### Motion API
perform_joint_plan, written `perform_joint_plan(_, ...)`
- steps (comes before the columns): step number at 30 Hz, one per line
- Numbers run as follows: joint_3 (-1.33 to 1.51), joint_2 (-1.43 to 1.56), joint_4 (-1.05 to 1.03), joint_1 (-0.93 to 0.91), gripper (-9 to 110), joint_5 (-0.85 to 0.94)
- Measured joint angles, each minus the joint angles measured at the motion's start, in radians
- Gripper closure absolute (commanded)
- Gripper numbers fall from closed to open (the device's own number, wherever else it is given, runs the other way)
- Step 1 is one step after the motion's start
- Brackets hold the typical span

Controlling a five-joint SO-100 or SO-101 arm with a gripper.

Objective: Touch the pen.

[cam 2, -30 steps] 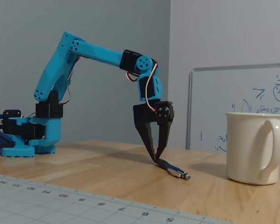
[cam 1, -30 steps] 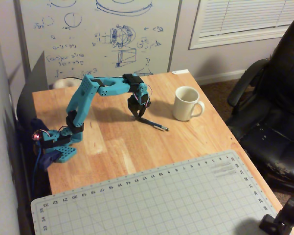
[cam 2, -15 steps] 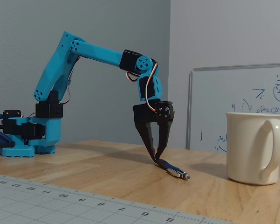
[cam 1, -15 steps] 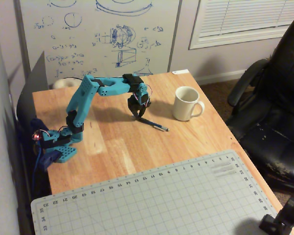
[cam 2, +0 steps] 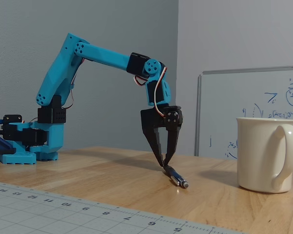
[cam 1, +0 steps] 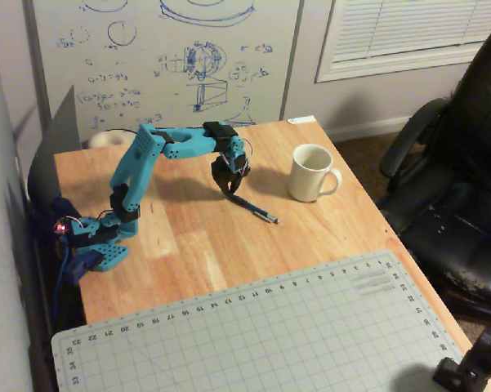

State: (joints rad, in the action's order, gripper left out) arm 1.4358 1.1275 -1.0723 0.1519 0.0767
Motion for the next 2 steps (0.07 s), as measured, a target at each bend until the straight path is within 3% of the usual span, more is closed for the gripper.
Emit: perform_joint_plan(2, 0.0, 0.0, 0.0, 0.0, 101, 0.0)
